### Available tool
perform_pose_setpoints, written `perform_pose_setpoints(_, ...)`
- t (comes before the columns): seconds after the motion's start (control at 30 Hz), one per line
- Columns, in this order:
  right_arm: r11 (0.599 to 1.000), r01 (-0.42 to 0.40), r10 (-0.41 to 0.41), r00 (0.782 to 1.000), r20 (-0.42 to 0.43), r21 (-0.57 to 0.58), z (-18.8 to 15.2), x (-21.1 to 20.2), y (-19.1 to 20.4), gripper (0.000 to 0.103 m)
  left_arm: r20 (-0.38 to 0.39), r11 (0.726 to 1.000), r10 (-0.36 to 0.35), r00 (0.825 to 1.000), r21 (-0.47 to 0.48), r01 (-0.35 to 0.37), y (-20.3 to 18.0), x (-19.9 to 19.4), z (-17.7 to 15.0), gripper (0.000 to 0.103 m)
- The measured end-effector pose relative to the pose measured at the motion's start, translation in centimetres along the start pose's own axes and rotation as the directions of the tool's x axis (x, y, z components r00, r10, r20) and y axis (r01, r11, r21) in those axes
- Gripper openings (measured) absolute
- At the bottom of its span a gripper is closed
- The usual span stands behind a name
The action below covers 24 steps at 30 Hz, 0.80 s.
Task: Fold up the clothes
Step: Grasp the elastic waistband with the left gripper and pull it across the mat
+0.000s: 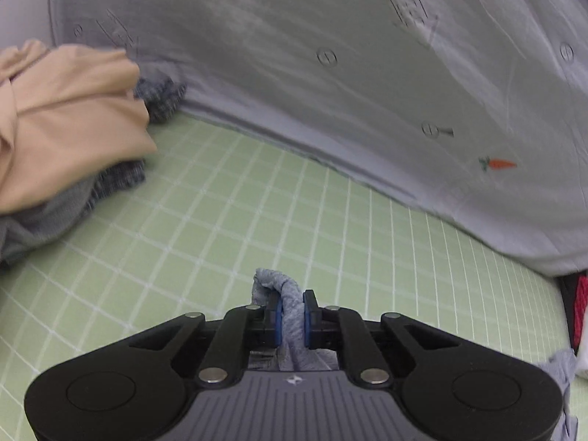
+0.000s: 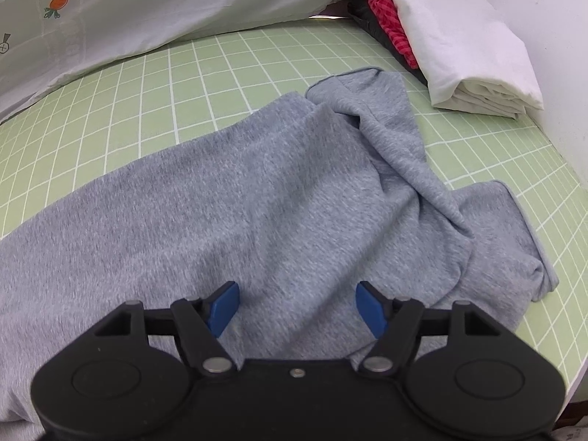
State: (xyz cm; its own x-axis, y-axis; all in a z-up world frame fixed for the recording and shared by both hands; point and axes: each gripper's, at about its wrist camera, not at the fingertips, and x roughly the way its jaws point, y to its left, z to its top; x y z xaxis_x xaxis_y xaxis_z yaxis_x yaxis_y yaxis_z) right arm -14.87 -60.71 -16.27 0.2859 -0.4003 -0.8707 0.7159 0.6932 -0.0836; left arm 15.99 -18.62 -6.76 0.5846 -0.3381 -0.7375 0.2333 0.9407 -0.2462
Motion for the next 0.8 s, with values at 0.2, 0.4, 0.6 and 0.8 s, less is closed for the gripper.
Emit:
perform_pose_setpoints(0.2,1.0,0.028,-0.029,0.999,0.033,0.011,0.8,-0.1,0.4,0.071,0.12,0.985,0.159,0.98,-0.083,-0.15,2.8,2.6,4.8,0.038)
perform_pose_setpoints(0.4,0.998,0.057,-0.057,0.998,0.029,-0.003,0.4,-0.4,0.6,0.071,0.064,0.96,0.264,0.963,-0.11,-0.256,6.3,1.1,0.8,0.079)
perform_pose_setpoints(0.6,0.998,0.032,-0.031,0.999,0.029,-0.057,0.5,-0.6,2.1,0.071,-0.105,0.886,0.343,0.933,-0.292,-0.359,12.4,-1.7,-7.4,0.082)
perform_pose_setpoints(0.8,0.995,-0.007,0.014,0.998,0.06,-0.104,0.4,-2.2,3.4,0.071,-0.122,0.82,0.181,0.976,-0.53,-0.219,15.3,-4.0,-13.1,0.084)
